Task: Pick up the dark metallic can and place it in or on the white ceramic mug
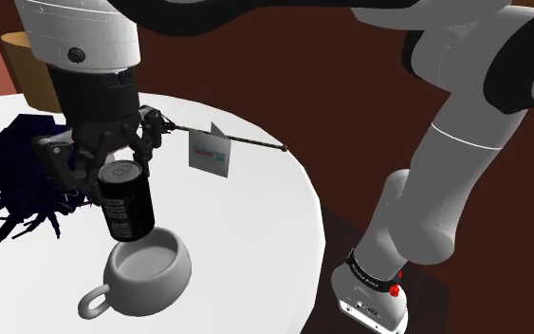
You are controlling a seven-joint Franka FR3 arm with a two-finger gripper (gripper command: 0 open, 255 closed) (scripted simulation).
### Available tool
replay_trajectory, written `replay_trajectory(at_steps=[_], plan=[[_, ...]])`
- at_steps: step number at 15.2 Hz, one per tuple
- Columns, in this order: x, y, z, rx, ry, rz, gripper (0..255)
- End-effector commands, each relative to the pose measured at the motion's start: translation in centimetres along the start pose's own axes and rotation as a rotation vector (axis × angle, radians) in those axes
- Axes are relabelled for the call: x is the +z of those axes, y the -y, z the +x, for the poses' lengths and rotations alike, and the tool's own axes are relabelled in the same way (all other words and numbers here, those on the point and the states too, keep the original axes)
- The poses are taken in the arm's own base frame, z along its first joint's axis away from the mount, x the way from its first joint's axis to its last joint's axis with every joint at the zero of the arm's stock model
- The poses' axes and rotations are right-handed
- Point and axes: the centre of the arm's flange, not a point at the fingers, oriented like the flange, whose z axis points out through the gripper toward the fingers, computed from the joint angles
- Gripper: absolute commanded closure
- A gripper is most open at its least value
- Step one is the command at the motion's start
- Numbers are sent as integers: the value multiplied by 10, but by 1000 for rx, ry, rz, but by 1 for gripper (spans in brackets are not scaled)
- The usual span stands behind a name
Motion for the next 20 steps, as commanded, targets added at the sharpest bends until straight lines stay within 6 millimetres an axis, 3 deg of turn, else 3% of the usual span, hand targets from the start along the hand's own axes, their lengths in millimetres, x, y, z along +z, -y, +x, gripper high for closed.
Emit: replay_trajectory(at_steps=[1, 15, 20], plan=[[10, 1, 0, 1, -1, 0, 255], [84, 1, 0, 1, -1, 0, 255], [87, 1, 0, 1, -1, 0, 255]])
